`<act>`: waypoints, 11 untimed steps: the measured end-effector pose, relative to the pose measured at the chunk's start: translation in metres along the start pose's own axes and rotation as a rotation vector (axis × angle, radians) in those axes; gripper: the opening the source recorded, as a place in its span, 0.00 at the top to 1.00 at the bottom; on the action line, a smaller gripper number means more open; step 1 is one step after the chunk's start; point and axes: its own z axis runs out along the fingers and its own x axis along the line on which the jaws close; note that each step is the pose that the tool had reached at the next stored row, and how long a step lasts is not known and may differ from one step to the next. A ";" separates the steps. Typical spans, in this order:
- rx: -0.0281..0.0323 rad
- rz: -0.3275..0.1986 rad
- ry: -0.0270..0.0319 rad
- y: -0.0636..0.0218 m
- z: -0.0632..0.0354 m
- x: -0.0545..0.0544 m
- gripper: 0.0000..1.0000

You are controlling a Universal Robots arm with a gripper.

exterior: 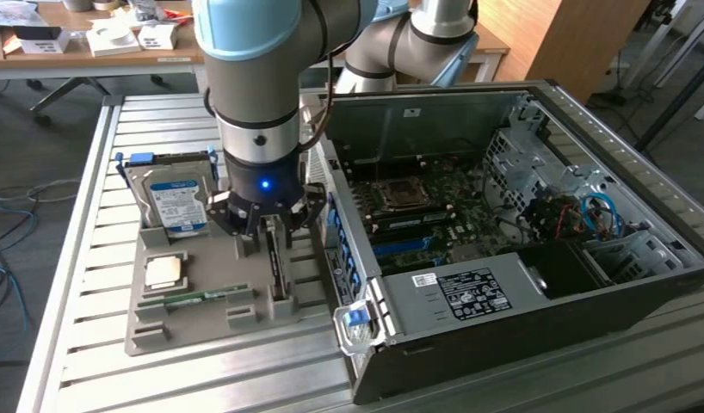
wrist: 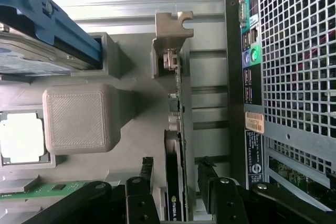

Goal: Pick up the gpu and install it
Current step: 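Pick up the gpu and move the gpu toward the slot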

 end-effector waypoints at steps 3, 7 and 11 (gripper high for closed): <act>-0.0001 0.000 0.0000 -0.0001 0.0025 0.000 0.53; 0.0001 0.000 0.0001 -0.0002 0.0048 0.000 0.53; 0.0000 0.000 -0.0001 -0.0003 0.0074 0.000 0.53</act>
